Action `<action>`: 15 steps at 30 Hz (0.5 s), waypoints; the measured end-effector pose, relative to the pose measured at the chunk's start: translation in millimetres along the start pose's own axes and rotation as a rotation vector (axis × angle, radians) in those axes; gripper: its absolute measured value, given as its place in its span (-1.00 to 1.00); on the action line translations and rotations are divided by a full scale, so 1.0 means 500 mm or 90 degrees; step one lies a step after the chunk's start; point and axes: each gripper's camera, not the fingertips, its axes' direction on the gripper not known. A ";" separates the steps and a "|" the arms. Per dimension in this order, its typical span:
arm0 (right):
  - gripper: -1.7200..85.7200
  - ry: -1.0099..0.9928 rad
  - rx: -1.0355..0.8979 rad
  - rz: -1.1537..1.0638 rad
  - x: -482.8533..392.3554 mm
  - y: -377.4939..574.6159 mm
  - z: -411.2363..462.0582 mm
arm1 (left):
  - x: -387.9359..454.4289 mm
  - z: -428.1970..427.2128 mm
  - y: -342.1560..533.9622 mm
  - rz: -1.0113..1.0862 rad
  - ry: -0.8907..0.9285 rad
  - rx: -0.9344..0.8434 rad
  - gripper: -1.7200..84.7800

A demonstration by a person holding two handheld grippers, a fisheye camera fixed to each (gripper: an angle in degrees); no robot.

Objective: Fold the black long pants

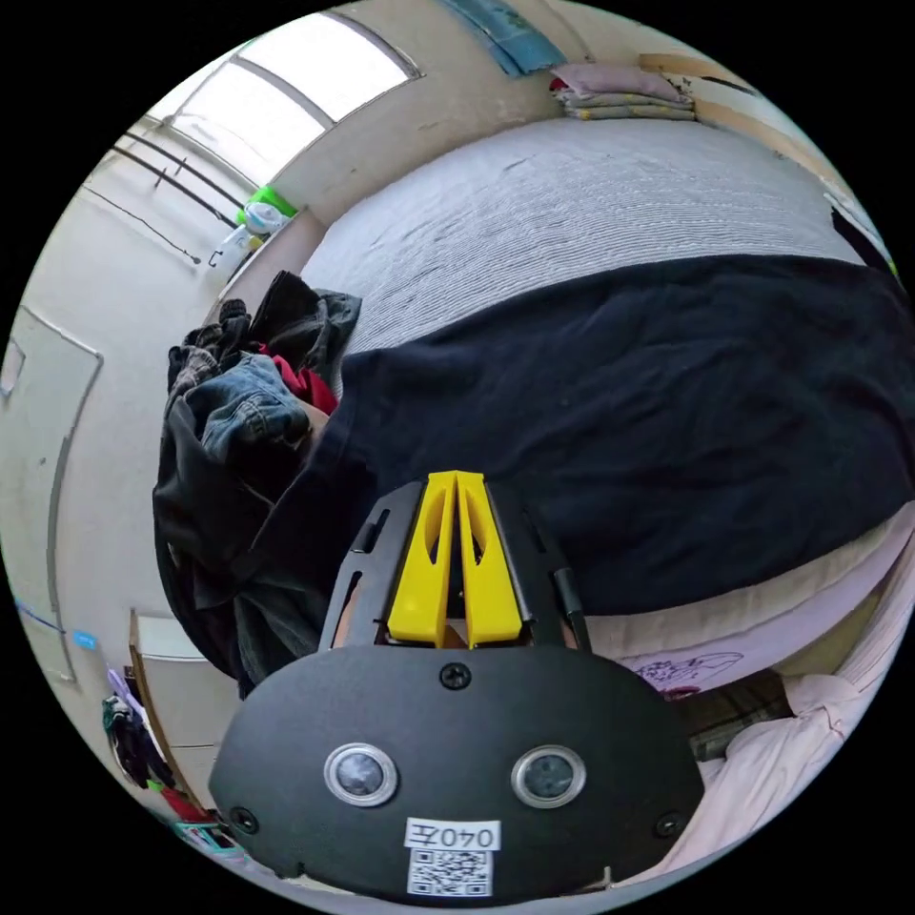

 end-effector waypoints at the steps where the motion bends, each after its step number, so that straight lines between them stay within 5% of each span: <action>1: -0.98 -0.016 0.008 -0.020 -0.027 -0.024 0.004 | -0.023 0.020 0.019 -0.024 0.000 -0.004 -0.98; 5: -0.98 -0.150 -0.049 -0.088 -0.161 -0.171 0.103 | -0.074 0.111 0.069 -0.050 -0.015 -0.041 -0.98; 10: -0.98 -0.092 -0.179 -0.125 -0.208 -0.261 0.141 | -0.144 0.111 0.121 -0.128 0.063 0.007 -0.98; 12: -0.98 -0.028 -0.102 -0.162 -0.244 -0.297 0.053 | -0.160 0.071 0.162 -0.157 0.068 0.077 -0.98; 15: -0.98 -0.101 -0.005 -0.226 -0.327 -0.370 -0.049 | -0.185 0.073 0.209 -0.213 0.050 0.105 -0.98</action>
